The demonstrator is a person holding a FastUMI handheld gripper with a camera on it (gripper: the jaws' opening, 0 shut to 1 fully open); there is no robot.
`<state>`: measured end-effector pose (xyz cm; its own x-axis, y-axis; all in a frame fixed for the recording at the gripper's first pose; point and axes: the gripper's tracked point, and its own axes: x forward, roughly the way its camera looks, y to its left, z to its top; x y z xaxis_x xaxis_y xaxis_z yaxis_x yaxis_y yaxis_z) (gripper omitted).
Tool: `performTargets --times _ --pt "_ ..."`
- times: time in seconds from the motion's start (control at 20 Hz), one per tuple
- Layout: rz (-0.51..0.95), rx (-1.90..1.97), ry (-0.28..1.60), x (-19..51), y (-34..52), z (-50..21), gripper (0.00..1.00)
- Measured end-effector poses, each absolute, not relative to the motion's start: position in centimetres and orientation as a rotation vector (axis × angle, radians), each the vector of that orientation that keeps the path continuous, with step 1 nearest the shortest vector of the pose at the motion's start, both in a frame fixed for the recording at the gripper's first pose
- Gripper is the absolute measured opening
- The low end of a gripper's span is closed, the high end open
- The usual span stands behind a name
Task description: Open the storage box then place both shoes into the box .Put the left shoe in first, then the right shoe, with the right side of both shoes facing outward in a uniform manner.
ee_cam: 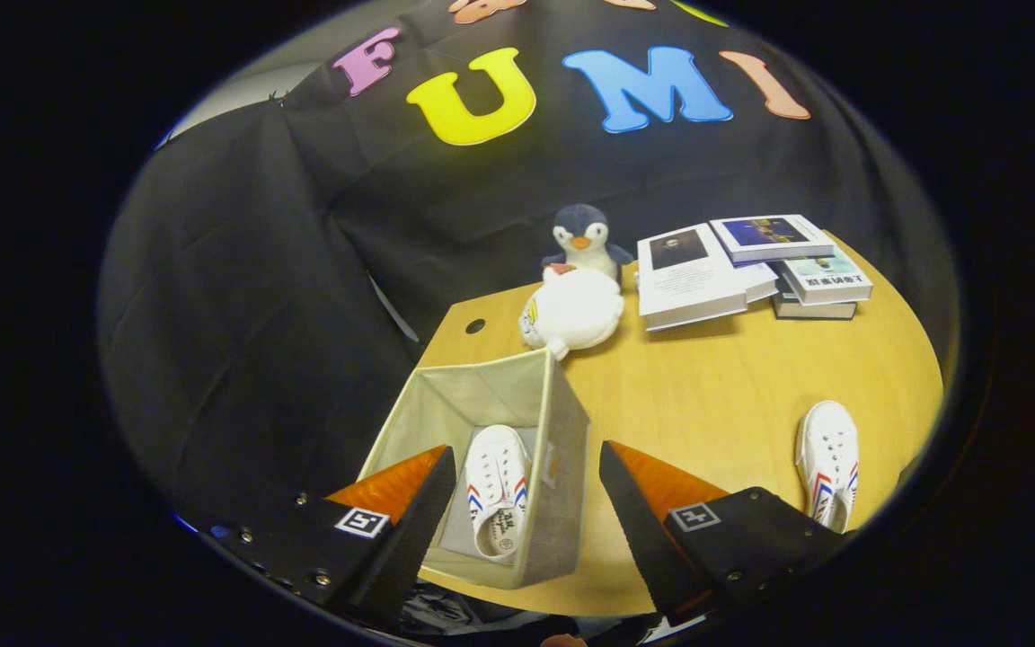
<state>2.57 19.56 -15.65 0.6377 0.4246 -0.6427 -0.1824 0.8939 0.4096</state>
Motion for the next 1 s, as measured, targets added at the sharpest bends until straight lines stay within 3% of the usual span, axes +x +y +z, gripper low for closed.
performTargets --times 0.5,1.0 --pt "0.189 0.211 0.780 2.9 4.4 -17.9 0.97" --pt "0.064 0.186 0.889 1.7 -6.5 -24.7 0.98"
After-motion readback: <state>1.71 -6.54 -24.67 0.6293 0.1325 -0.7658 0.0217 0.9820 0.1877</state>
